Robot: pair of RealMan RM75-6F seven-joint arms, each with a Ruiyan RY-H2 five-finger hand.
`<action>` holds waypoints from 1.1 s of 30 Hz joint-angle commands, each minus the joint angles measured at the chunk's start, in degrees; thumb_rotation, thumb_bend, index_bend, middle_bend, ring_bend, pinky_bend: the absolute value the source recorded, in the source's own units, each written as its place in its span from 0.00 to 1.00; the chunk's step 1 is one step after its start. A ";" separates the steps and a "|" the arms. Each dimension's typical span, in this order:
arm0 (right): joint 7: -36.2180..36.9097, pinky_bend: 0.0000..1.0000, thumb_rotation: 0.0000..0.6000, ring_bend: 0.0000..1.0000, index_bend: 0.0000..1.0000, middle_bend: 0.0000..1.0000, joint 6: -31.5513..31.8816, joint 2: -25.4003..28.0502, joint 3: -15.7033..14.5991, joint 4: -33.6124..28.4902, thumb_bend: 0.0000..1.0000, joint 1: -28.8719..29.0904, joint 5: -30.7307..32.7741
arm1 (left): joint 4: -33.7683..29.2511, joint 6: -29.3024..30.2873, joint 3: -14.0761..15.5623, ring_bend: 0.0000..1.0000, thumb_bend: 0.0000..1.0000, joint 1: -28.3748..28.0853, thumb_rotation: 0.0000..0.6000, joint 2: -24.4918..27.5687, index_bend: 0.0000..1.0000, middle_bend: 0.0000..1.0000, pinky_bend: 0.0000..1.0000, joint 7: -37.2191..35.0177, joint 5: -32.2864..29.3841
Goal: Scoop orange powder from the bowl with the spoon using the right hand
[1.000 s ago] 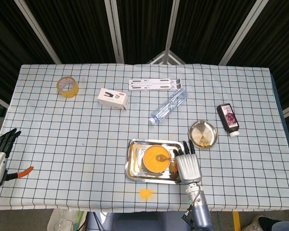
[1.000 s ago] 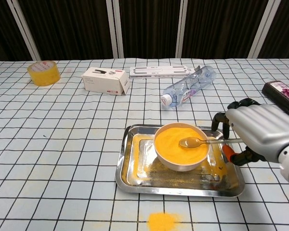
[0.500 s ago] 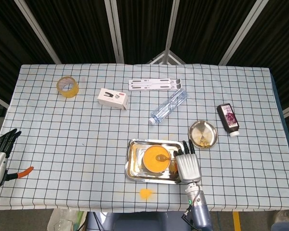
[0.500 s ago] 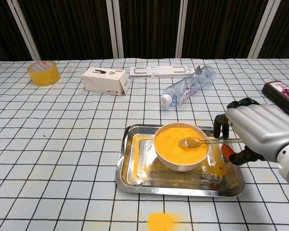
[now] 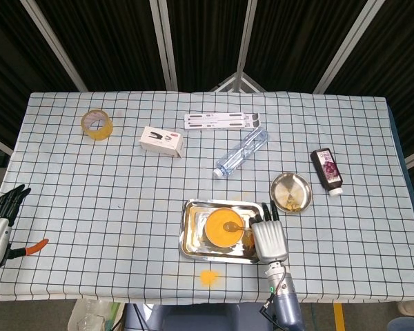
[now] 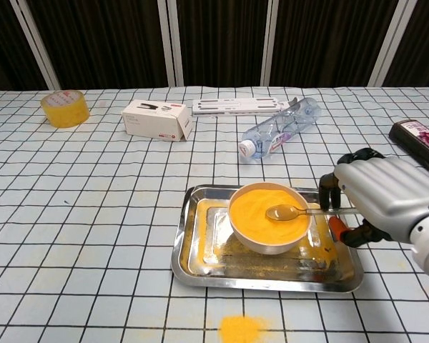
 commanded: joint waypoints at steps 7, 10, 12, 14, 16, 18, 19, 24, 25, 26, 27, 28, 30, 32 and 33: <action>0.31 0.00 1.00 0.12 0.48 0.44 0.12 -0.22 -0.13 0.21 0.53 -0.09 -0.28 | 0.03 0.00 0.03 0.00 0.00 -0.01 1.00 -0.05 0.00 0.00 0.00 0.13 0.04; 0.30 0.00 1.00 0.12 0.48 0.44 0.21 -0.23 -0.11 0.19 0.53 -0.10 -0.40 | 0.03 0.00 0.04 0.00 0.00 -0.01 1.00 -0.06 0.00 0.00 0.00 0.16 0.04; 0.40 0.00 1.00 0.12 0.48 0.44 0.24 -0.20 -0.08 0.13 0.53 -0.09 -0.53 | 0.02 -0.02 0.04 0.00 0.00 -0.02 1.00 -0.06 0.00 0.00 0.00 0.20 0.03; 0.47 0.00 1.00 0.12 0.48 0.44 0.26 -0.15 -0.10 0.13 0.53 -0.09 -0.70 | 0.03 -0.03 0.04 0.00 0.00 -0.02 1.00 -0.07 0.00 0.00 0.00 0.20 0.02; 0.54 0.00 1.00 0.12 0.48 0.44 0.22 -0.09 -0.11 0.06 0.53 -0.10 -0.72 | 0.04 -0.05 0.04 0.00 0.00 -0.04 1.00 -0.07 0.00 0.00 0.00 0.25 0.01; 0.55 0.00 1.00 0.12 0.48 0.44 0.24 -0.05 -0.09 -0.03 0.53 -0.12 -0.71 | 0.03 -0.09 0.05 0.00 0.00 -0.04 1.00 -0.06 0.00 0.00 0.00 0.26 -0.04; 0.53 0.00 1.00 0.12 0.48 0.44 0.24 -0.03 -0.06 -0.09 0.53 -0.13 -0.67 | 0.02 -0.09 0.04 0.00 0.00 -0.04 1.00 -0.05 0.00 0.00 0.00 0.26 -0.05; 0.37 0.00 1.00 0.12 0.48 0.44 0.29 0.08 0.08 -0.33 0.54 -0.13 -0.54 | -0.07 -0.14 0.04 0.00 0.00 -0.05 1.00 0.01 0.00 0.00 0.00 0.23 -0.11; 0.35 0.00 1.00 0.12 0.48 0.44 0.31 0.10 0.12 -0.35 0.55 -0.15 -0.47 | -0.08 -0.15 0.04 0.00 0.00 -0.05 1.00 0.02 0.00 0.00 0.00 0.23 -0.12; 0.31 0.00 1.00 0.12 0.48 0.44 0.34 0.11 0.16 -0.37 0.56 -0.16 -0.43 | -0.09 -0.16 0.04 0.00 0.00 -0.05 1.00 0.03 0.00 0.00 0.00 0.25 -0.14; 0.27 0.00 1.00 0.12 0.48 0.44 0.36 0.12 0.18 -0.37 0.56 -0.16 -0.40 | -0.12 -0.17 0.03 0.00 0.00 -0.06 1.00 0.04 0.00 0.00 0.00 0.27 -0.16; 0.22 0.00 1.00 0.12 0.48 0.44 0.34 0.13 0.17 -0.39 0.56 -0.16 -0.34 | -0.12 -0.19 0.03 0.00 0.00 -0.06 1.00 0.04 0.00 0.00 0.00 0.25 -0.19; 0.13 0.00 1.00 0.13 0.48 0.44 0.34 0.14 0.18 -0.43 0.57 -0.17 -0.25 | -0.12 -0.18 0.03 0.00 0.00 -0.06 1.00 0.04 0.00 0.00 0.00 0.26 -0.18; 0.07 0.00 1.00 0.13 0.48 0.44 0.31 0.14 0.16 -0.43 0.57 -0.17 -0.18 | -0.14 -0.22 0.05 0.00 0.00 -0.06 1.00 0.05 0.00 0.00 0.00 0.26 -0.19; 0.01 0.00 1.00 0.14 0.48 0.44 0.31 0.14 0.13 -0.42 0.57 -0.17 -0.15 | -0.14 -0.22 0.05 0.00 0.00 -0.06 1.00 0.07 0.00 0.00 0.00 0.24 -0.20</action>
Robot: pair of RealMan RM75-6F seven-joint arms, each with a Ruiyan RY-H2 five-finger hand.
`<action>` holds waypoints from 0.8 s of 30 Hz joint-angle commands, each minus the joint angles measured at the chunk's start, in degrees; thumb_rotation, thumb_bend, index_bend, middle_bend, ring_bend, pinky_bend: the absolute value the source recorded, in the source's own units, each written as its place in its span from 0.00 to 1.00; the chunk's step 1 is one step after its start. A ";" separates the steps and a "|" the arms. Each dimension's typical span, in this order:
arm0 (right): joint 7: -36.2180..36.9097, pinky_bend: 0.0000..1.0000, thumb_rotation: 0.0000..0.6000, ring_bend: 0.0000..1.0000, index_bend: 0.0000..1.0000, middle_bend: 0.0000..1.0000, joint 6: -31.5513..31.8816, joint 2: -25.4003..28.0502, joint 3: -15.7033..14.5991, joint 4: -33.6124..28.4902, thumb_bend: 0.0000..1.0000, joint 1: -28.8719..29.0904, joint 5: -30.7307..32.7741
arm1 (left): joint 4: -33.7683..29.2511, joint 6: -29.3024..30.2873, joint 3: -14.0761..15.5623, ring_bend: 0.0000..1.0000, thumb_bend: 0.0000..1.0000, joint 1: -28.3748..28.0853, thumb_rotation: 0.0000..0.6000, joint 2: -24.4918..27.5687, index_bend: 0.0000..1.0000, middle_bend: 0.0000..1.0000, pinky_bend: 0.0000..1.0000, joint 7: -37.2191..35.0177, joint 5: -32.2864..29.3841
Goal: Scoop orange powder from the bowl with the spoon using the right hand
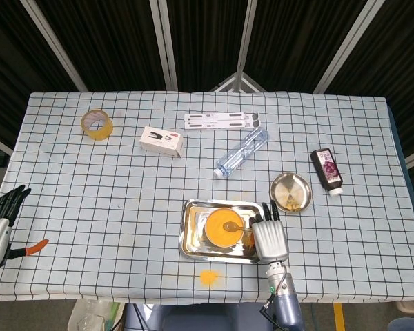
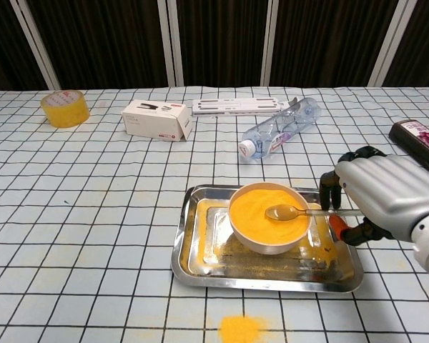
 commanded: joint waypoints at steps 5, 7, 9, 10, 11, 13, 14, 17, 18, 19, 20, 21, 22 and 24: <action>-0.15 0.00 1.00 0.16 0.51 0.46 0.05 -0.08 -0.23 0.04 0.58 -0.04 -0.08 | -0.02 0.02 -0.02 0.00 0.00 0.01 1.00 0.02 0.00 0.00 0.00 -0.04 -0.04; -0.09 0.00 1.00 0.17 0.52 0.46 0.11 -0.11 -0.28 0.06 0.59 -0.07 -0.21 | -0.03 0.01 -0.01 0.00 0.00 0.01 1.00 0.02 0.00 0.00 0.00 -0.03 -0.04; -0.06 0.00 1.00 0.17 0.52 0.46 0.16 -0.12 -0.31 0.10 0.59 -0.09 -0.29 | -0.02 0.01 -0.01 0.00 0.00 0.01 1.00 0.02 0.00 0.00 0.00 -0.02 -0.03; -0.07 0.00 1.00 0.17 0.52 0.46 0.18 -0.12 -0.32 0.12 0.59 -0.10 -0.31 | -0.01 0.01 -0.02 0.00 0.00 0.01 1.00 0.02 0.00 0.00 0.00 -0.02 -0.05; -0.11 0.00 1.00 0.17 0.53 0.46 0.21 -0.11 -0.35 0.15 0.59 -0.11 -0.34 | -0.02 0.02 -0.02 0.00 0.00 0.00 1.00 0.03 0.00 0.00 0.00 -0.01 -0.05; -0.15 0.00 1.00 0.18 0.53 0.47 0.24 -0.08 -0.39 0.16 0.59 -0.14 -0.37 | -0.03 0.01 -0.02 0.00 0.00 0.00 1.00 0.03 0.00 0.00 0.00 -0.02 -0.05; -0.18 0.00 1.00 0.18 0.54 0.47 0.26 -0.07 -0.41 0.17 0.59 -0.15 -0.37 | -0.03 0.01 -0.03 0.00 0.00 0.00 1.00 0.03 0.00 0.00 0.00 -0.01 -0.07; -0.21 0.00 1.00 0.19 0.55 0.49 0.35 -0.07 -0.42 0.14 0.59 -0.18 -0.47 | -0.05 0.01 -0.03 0.00 0.00 0.00 1.00 0.03 0.00 0.00 0.00 -0.01 -0.06; -0.20 0.00 1.00 0.20 0.56 0.49 0.37 -0.08 -0.44 0.15 0.59 -0.19 -0.51 | -0.06 0.02 -0.04 0.00 0.00 -0.01 1.00 0.02 0.00 0.00 0.00 -0.02 -0.06; -0.21 0.00 1.00 0.20 0.56 0.49 0.38 -0.08 -0.45 0.15 0.59 -0.20 -0.55 | -0.06 0.02 -0.04 0.00 0.00 -0.01 1.00 0.02 0.00 0.00 0.00 -0.04 -0.06; -0.20 0.00 1.00 0.20 0.56 0.50 0.39 -0.09 -0.46 0.15 0.59 -0.20 -0.58 | -0.06 0.01 -0.03 0.00 0.00 -0.01 1.00 0.03 0.00 0.00 0.00 -0.05 -0.05; -0.18 0.00 1.00 0.21 0.57 0.50 0.39 -0.11 -0.46 0.14 0.59 -0.20 -0.62 | -0.07 0.01 -0.03 0.00 0.00 -0.01 1.00 0.03 0.00 0.00 0.00 -0.06 -0.04; -0.12 0.00 1.00 0.21 0.57 0.50 0.41 -0.12 -0.44 0.13 0.59 -0.21 -0.67 | -0.07 0.01 -0.02 0.00 0.00 -0.01 1.00 0.03 0.00 0.00 0.00 -0.05 -0.03; 0.08 0.00 1.00 0.21 0.57 0.51 0.49 -0.16 -0.34 0.17 0.59 -0.18 -0.94 | -0.07 0.04 -0.01 0.00 0.00 0.01 1.00 0.03 0.00 0.00 0.00 -0.05 0.00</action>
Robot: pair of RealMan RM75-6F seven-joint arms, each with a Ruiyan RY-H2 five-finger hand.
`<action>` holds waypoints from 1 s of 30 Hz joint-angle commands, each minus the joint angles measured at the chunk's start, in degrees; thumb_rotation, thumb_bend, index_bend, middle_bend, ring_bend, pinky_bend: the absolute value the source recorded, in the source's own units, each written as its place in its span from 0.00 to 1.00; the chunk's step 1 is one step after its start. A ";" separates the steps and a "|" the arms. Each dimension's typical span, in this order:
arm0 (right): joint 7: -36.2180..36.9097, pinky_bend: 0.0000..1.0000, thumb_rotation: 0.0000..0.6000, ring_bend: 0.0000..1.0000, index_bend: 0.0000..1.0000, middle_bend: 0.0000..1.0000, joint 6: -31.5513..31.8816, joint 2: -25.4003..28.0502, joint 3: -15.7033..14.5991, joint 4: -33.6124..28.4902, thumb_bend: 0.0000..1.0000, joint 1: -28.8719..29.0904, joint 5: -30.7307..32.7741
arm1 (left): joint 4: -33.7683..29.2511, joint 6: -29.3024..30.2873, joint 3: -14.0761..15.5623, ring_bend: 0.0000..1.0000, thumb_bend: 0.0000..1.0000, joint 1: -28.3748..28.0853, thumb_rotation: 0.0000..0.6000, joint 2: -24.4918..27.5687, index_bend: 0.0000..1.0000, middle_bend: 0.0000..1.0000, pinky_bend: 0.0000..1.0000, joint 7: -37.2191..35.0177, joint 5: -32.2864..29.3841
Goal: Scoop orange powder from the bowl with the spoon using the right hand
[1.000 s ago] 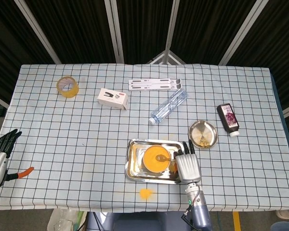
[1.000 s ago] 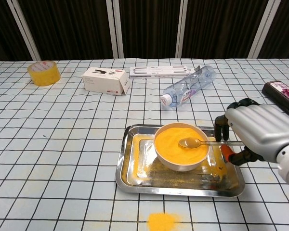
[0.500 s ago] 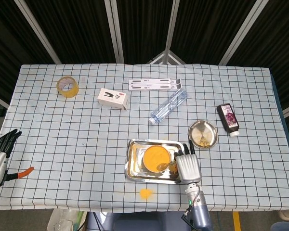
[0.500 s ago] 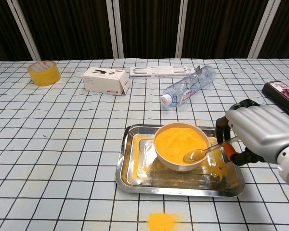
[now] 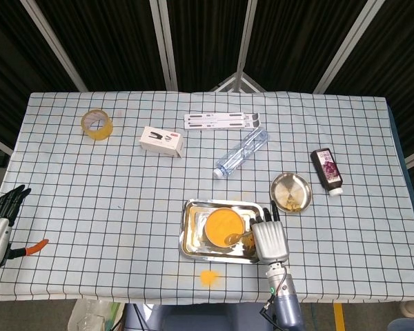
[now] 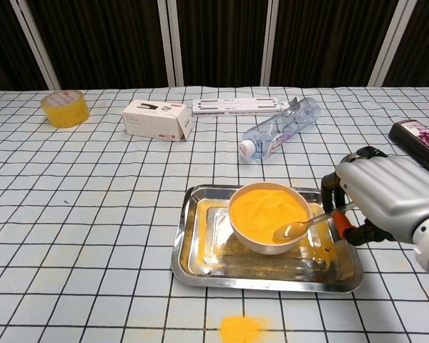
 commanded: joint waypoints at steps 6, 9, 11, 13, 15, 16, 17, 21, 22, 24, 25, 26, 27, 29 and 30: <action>0.33 0.00 1.00 0.23 0.58 0.52 0.55 -0.06 0.52 0.35 0.59 0.24 -1.39 | 0.01 0.00 0.03 0.00 0.00 0.01 1.00 -0.02 0.00 0.00 0.00 -0.05 0.03; 0.13 0.00 1.00 0.25 0.59 0.54 1.00 -0.05 0.76 0.66 0.59 0.39 -2.25 | 0.00 0.00 0.03 0.00 0.00 0.00 1.00 -0.03 0.00 0.00 0.00 -0.07 0.04; -0.10 0.00 1.00 0.26 0.60 0.55 1.39 -0.16 0.92 0.82 0.59 0.44 -2.71 | 0.01 0.03 0.03 0.00 0.00 0.01 1.00 -0.03 0.00 0.00 0.00 -0.09 0.07; -0.55 0.00 1.00 0.26 0.60 0.55 1.80 -0.31 0.93 1.17 0.59 0.48 -3.26 | 0.00 0.08 0.02 0.00 0.00 0.02 1.00 -0.03 0.00 0.00 0.00 -0.13 0.10; -1.13 0.00 1.00 0.26 0.60 0.56 2.05 -0.42 0.74 1.62 0.59 0.54 -3.78 | 0.02 0.09 0.04 0.00 0.00 0.04 1.00 -0.02 0.00 0.00 0.00 -0.15 0.12; -1.28 0.00 1.00 0.26 0.60 0.56 2.13 -0.50 0.65 1.80 0.59 0.51 -3.94 | 0.03 0.10 0.05 0.00 0.00 0.05 1.00 -0.02 0.00 0.00 0.00 -0.16 0.12; -1.39 0.00 1.00 0.26 0.60 0.56 2.20 -0.59 0.57 1.96 0.59 0.47 -4.02 | 0.04 0.12 0.03 0.00 0.00 0.05 1.00 -0.02 0.00 0.00 0.00 -0.18 0.13; -1.62 0.00 1.00 0.26 0.60 0.56 2.28 -0.86 0.17 2.48 0.59 0.36 -4.51 | 0.05 0.11 0.03 0.00 0.00 0.03 1.00 -0.01 0.00 0.00 0.00 -0.24 0.15; -1.70 0.00 1.00 0.26 0.60 0.56 2.29 -0.87 -0.03 2.66 0.59 0.38 -4.85 | 0.05 0.12 0.03 0.00 0.00 0.03 1.00 -0.01 0.00 0.00 0.00 -0.25 0.16; -2.29 0.00 1.00 0.26 0.60 0.56 2.43 -0.77 -0.66 3.51 0.59 0.56 -6.21 | 0.07 0.14 0.03 0.00 0.00 0.03 1.00 -0.01 0.00 0.00 0.00 -0.27 0.20; -2.76 0.00 1.00 0.26 0.60 0.56 2.51 -0.67 -1.05 4.15 0.59 0.72 -7.12 | 0.07 0.14 0.04 0.00 0.00 0.03 1.00 -0.01 0.00 0.00 0.00 -0.28 0.22; -3.56 0.00 1.00 0.26 0.60 0.56 2.58 -0.48 -1.57 5.04 0.59 0.97 -8.25 | 0.07 0.14 0.04 0.00 0.00 0.03 1.00 -0.01 0.00 0.00 0.00 -0.28 0.24; -4.31 0.00 1.00 0.26 0.60 0.56 2.69 -0.31 -2.06 5.93 0.59 1.19 -9.41 | 0.06 0.16 0.06 0.00 0.00 0.04 1.00 -0.01 0.00 0.00 0.00 -0.29 0.27; -6.24 0.00 1.00 0.26 0.60 0.56 2.97 0.13 -3.15 8.09 0.59 1.83 -12.34 | 0.08 0.22 0.07 0.00 0.00 0.07 1.00 -0.01 0.00 0.00 0.00 -0.33 0.30; -7.05 0.00 1.00 0.26 0.60 0.56 3.12 0.32 -3.61 9.09 0.59 2.14 -13.78 | 0.09 0.23 0.07 0.00 0.00 0.08 1.00 -0.01 0.00 0.00 0.00 -0.34 0.31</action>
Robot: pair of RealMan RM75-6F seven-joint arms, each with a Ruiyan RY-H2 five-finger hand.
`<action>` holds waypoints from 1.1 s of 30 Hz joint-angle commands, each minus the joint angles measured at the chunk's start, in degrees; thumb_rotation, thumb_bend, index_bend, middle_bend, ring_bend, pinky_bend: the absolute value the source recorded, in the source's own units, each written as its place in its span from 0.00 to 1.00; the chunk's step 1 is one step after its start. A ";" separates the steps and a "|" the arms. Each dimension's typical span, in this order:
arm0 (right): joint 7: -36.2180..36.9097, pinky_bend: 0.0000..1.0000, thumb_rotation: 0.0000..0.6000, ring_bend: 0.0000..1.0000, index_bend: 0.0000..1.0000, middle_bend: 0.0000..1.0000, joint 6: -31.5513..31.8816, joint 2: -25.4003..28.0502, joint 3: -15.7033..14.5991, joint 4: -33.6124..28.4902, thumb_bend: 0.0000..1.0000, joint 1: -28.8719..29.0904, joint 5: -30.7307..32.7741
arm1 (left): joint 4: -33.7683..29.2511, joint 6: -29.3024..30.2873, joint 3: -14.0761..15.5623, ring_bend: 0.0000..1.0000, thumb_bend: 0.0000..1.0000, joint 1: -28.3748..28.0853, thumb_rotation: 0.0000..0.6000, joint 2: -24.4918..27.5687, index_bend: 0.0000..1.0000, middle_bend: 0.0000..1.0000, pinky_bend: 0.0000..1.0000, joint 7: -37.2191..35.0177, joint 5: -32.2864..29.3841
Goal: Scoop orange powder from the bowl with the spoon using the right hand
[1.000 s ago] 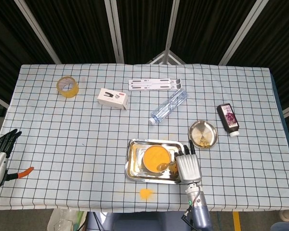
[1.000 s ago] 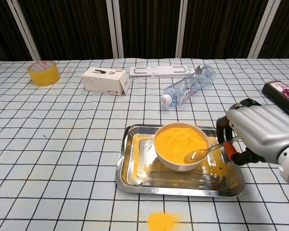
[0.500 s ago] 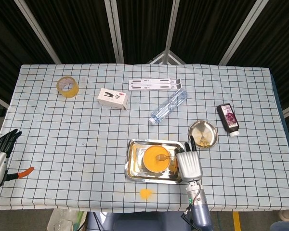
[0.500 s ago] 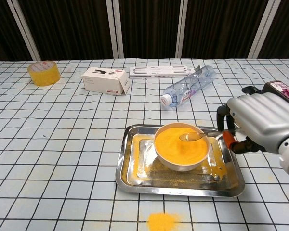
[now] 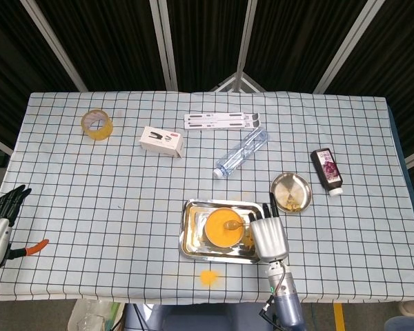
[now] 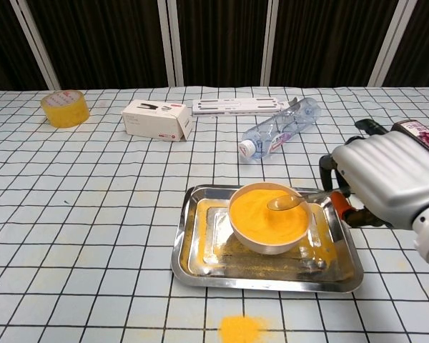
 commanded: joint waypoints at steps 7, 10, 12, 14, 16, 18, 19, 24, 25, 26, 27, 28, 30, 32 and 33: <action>-7.95 0.00 1.00 0.27 0.61 0.57 1.50 2.09 -3.41 8.95 0.59 3.15 -13.32 | 0.03 0.03 -0.01 0.00 0.00 0.00 1.00 -0.04 0.00 0.00 0.00 0.06 0.01; -9.63 0.00 1.00 0.27 0.61 0.57 1.74 2.89 -4.10 11.86 0.59 4.09 -17.29 | 0.06 0.08 0.00 0.00 0.00 0.03 1.00 -0.04 0.00 0.00 0.00 0.06 0.02; -9.90 0.00 1.00 0.27 0.61 0.57 1.53 3.19 -4.52 13.30 0.59 4.32 -18.81 | 0.03 0.10 0.01 0.00 0.00 0.04 1.00 -0.03 0.00 0.00 0.00 0.03 0.05; -9.88 0.00 1.00 0.27 0.61 0.57 1.32 3.21 -4.71 14.01 0.59 4.18 -19.17 | 0.04 0.11 0.03 0.00 0.00 0.06 1.00 -0.02 0.00 0.00 0.00 0.04 0.06; -10.06 0.00 1.00 0.27 0.61 0.57 1.13 3.20 -4.81 14.70 0.59 4.06 -19.52 | 0.05 0.12 0.04 0.00 0.00 0.06 1.00 -0.02 0.00 0.00 0.00 0.07 0.08; -10.49 0.00 1.00 0.27 0.61 0.57 0.80 3.26 -4.94 15.57 0.59 4.00 -20.08 | 0.06 0.15 0.04 0.00 0.00 0.08 1.00 -0.02 0.00 0.00 0.00 0.04 0.07; -10.87 0.00 1.00 0.27 0.61 0.57 0.64 3.38 -5.01 15.99 0.59 4.01 -20.45 | 0.07 0.16 0.03 0.00 0.00 0.09 1.00 -0.02 0.00 0.00 0.00 0.03 0.05; -12.56 0.00 1.00 0.27 0.61 0.58 0.34 3.97 -4.61 16.71 0.59 3.54 -21.03 | 0.10 0.03 0.03 0.00 0.00 0.03 1.00 -0.01 0.00 0.00 0.00 -0.04 0.02; -13.06 0.00 1.00 0.27 0.61 0.58 0.19 4.19 -4.59 16.80 0.59 3.47 -21.17 | 0.10 0.02 0.05 0.00 0.00 0.03 1.00 0.00 0.00 0.00 0.00 -0.03 0.04; -13.78 0.00 1.00 0.27 0.61 0.58 0.04 4.49 -4.59 16.97 0.59 3.44 -21.41 | 0.11 0.02 0.06 0.00 0.00 0.04 1.00 0.00 0.00 0.00 0.00 -0.04 0.05; -14.39 0.00 1.00 0.27 0.61 0.58 -0.08 4.78 -4.57 17.05 0.59 3.39 -21.62 | 0.11 0.04 0.06 0.00 0.00 0.04 1.00 0.01 0.00 0.00 0.00 -0.05 0.08; -14.83 0.00 1.00 0.27 0.61 0.58 -0.21 5.02 -4.52 17.05 0.59 3.33 -21.73 | 0.11 0.07 0.06 0.00 0.00 0.05 1.00 0.01 0.00 0.00 0.00 -0.06 0.10; -15.79 0.00 1.00 0.27 0.61 0.58 -0.57 5.52 -4.55 17.12 0.59 3.21 -22.03 | 0.10 0.10 0.07 0.00 0.00 0.06 1.00 0.00 0.00 0.00 0.00 -0.09 0.14; -16.51 0.00 1.00 0.27 0.61 0.58 -0.92 5.88 -4.57 17.07 0.59 3.02 -22.17 | 0.11 0.14 0.07 0.00 0.00 0.07 1.00 0.01 0.00 0.00 0.00 -0.07 0.18; -16.74 0.00 1.00 0.27 0.61 0.58 -1.08 5.98 -4.58 17.00 0.59 2.88 -22.18 | 0.10 0.14 0.08 0.00 0.00 0.07 1.00 0.00 0.00 0.00 0.00 -0.07 0.19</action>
